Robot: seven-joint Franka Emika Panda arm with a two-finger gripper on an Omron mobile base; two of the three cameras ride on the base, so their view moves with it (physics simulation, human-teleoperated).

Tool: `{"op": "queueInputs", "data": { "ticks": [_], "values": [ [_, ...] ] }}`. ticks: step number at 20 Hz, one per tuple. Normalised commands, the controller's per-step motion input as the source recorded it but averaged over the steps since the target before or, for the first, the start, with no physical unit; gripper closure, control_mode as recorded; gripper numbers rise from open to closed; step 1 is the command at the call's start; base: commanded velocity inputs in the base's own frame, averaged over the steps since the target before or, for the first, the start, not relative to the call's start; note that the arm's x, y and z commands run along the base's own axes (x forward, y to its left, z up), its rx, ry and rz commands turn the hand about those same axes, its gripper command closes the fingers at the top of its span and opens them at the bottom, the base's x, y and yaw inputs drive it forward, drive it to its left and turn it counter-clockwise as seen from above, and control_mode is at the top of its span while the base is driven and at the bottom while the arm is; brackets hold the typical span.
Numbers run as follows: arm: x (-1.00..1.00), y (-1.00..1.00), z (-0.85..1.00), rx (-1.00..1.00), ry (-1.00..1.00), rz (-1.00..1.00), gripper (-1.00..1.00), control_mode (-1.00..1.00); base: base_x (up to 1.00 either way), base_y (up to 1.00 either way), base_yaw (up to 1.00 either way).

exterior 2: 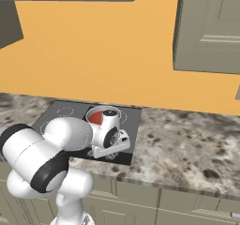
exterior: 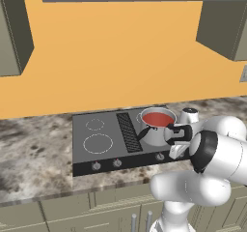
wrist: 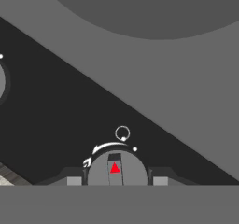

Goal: Wait until the marinara sauce is simmered to a deep red color and then turn off the stove.

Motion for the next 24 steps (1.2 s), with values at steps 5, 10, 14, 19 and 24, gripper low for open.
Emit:
{"op": "queueInputs", "data": {
  "ticks": [5, 10, 14, 19, 24],
  "values": [
    [0.0, 0.0, 0.0, 0.0, 0.0, 0.0, 1.0, -1.0, 0.0, 0.0, 0.0],
    [0.0, 0.0, 0.0, 0.0, 0.0, 0.0, 1.0, -1.0, 0.0, 0.0, 0.0],
    [0.0, 0.0, 0.0, 0.0, 0.0, 0.0, 1.0, -1.0, 0.0, 0.0, 0.0],
    [0.0, 0.0, 0.0, 0.0, 0.0, 0.0, 1.0, -1.0, 0.0, 0.0, 0.0],
    [0.0, 0.0, 0.0, 0.0, 0.0, -0.02, 1.0, -1.0, 0.0, 0.0, 0.0]
  ]
}}
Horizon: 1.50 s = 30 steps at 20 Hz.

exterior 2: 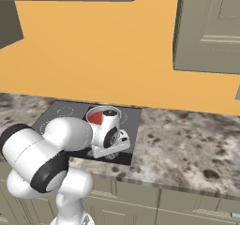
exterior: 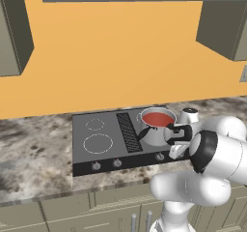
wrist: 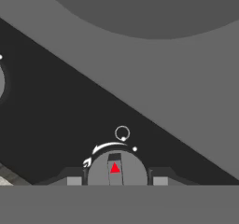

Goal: Wait until the marinara sauce is simmered to a deep red color and then turn off the stove.

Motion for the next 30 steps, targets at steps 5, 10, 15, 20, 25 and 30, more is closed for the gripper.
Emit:
{"op": "queueInputs", "data": {
  "ticks": [5, 10, 15, 20, 25, 30],
  "values": [
    [0.0, 0.0, 0.0, 0.0, 0.0, -0.14, 1.0, -1.0, 0.0, 0.0, 0.0],
    [0.0, 0.0, 0.0, 0.0, 0.0, -0.15, 1.0, -1.0, 0.0, 0.0, 0.0],
    [0.0, -0.08, 0.0, 0.0, 0.0, -0.12, 1.0, -1.0, 0.0, 0.0, 0.0],
    [0.0, -0.05, 0.0, 0.0, 0.0, -0.12, 1.0, -1.0, 0.0, 0.0, 0.0],
    [0.0, -0.01, 0.0, 0.0, 0.0, -0.12, 1.0, -1.0, 0.0, 0.0, 0.0],
    [0.0, 0.0, 0.0, 0.0, 0.0, -0.13, 1.0, -1.0, 0.0, 0.0, 0.0]
  ]
}}
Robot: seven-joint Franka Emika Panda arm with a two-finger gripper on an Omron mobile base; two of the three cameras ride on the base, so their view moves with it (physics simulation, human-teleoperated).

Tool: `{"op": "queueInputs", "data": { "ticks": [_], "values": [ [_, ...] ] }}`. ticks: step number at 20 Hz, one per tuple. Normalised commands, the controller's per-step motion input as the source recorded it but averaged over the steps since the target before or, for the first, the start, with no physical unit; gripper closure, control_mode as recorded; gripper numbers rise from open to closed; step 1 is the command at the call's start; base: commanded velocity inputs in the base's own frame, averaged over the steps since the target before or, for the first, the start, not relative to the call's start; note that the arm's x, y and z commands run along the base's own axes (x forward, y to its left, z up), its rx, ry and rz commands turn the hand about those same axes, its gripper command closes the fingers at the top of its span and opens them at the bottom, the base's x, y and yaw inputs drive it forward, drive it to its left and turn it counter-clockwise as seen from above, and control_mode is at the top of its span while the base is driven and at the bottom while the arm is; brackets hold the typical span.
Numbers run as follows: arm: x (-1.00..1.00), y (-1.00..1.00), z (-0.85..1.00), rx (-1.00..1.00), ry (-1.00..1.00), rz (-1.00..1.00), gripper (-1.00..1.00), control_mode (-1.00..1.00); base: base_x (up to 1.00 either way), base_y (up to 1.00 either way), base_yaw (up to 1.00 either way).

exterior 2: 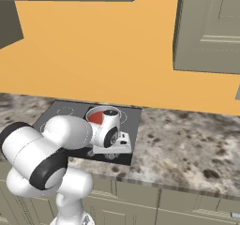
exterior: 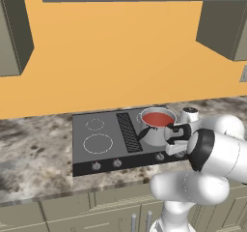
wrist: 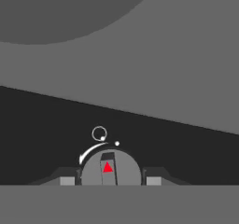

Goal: Wait until the marinara sauce is simmered to a deep red color and then turn off the stove.

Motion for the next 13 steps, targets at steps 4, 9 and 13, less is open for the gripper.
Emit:
{"op": "queueInputs", "data": {
  "ticks": [4, 9, 13],
  "values": [
    [0.0, -0.01, 0.0, 0.0, 0.0, -0.14, 1.0, -1.0, 0.0, 0.0, 0.0],
    [-0.01, 0.0, 0.0, 0.0, 0.0, -0.14, 1.0, -1.0, 0.0, 0.0, 0.0],
    [-0.04, 0.0, 0.0, 0.0, 0.0, -0.15, 1.0, -1.0, 0.0, 0.0, 0.0]
  ]
}}
